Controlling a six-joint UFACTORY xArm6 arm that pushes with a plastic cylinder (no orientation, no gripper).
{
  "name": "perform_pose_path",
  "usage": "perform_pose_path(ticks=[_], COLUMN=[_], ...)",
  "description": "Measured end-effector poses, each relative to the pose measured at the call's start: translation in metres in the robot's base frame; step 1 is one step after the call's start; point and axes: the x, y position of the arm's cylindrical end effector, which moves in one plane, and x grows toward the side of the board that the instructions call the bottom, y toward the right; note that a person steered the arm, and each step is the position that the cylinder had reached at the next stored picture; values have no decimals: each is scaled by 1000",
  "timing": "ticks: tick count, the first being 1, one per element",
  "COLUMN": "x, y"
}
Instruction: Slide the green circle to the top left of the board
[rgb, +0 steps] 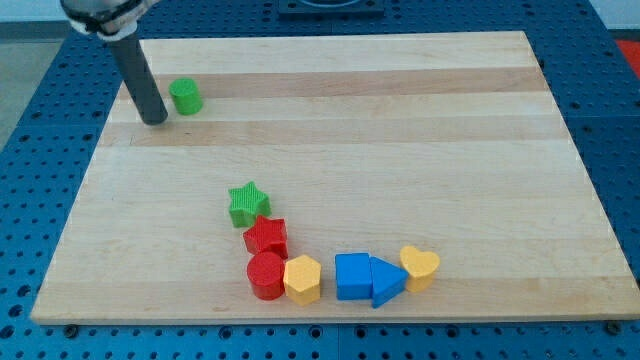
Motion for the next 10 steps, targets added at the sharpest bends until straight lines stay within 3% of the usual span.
perform_pose_path(ticks=[1, 2, 3, 4, 6, 7, 9, 10], x=[12, -22, -64, -76, -11, -23, -87, -88], y=[44, 76, 52, 17, 23, -10, -15, -20])
